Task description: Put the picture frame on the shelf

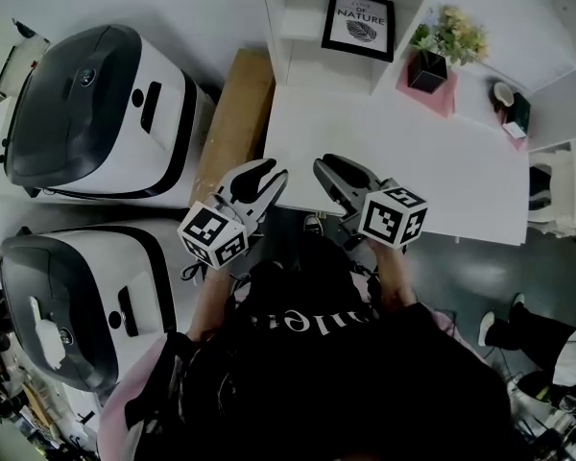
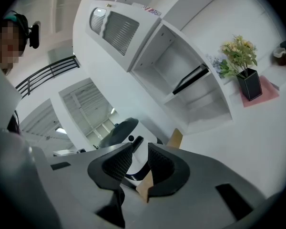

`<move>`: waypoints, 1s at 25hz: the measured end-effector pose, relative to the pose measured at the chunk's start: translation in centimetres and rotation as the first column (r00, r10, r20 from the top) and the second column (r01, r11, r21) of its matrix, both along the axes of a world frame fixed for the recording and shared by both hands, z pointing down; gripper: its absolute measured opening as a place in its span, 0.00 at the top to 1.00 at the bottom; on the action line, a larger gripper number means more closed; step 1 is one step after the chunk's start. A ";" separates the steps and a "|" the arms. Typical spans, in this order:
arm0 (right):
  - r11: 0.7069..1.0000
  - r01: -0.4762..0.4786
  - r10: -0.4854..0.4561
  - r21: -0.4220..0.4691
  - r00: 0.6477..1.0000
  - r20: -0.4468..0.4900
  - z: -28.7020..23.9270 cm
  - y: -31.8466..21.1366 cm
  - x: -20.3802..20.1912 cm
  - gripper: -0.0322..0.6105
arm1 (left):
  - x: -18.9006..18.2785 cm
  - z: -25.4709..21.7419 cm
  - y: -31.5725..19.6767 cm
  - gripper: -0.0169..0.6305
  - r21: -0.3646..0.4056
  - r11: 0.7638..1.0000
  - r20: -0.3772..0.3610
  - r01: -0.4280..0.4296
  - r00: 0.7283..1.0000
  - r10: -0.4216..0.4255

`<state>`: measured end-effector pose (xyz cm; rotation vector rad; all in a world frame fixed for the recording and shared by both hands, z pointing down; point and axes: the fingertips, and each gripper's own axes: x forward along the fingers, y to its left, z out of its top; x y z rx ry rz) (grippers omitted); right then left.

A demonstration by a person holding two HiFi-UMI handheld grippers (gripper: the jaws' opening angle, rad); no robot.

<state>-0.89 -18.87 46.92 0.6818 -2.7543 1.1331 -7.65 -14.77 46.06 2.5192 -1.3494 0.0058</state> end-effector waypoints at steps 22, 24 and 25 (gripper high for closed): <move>0.981 -0.158 0.162 0.108 0.987 -0.024 -2.8 21.5 -3.0 0.77 | -6.4 -1.3 22.4 0.91 0.047 0.995 -0.065 -0.086 0.994 0.089; 0.979 -0.164 0.169 0.122 0.985 -0.028 -3.1 22.6 -2.5 0.77 | -6.0 -1.5 23.3 0.91 0.054 0.994 -0.067 -0.096 0.993 0.100; 0.978 -0.165 0.170 0.127 0.985 -0.027 -3.3 23.1 -2.3 0.77 | -5.7 -1.7 23.8 0.91 0.059 0.993 -0.069 -0.099 0.992 0.103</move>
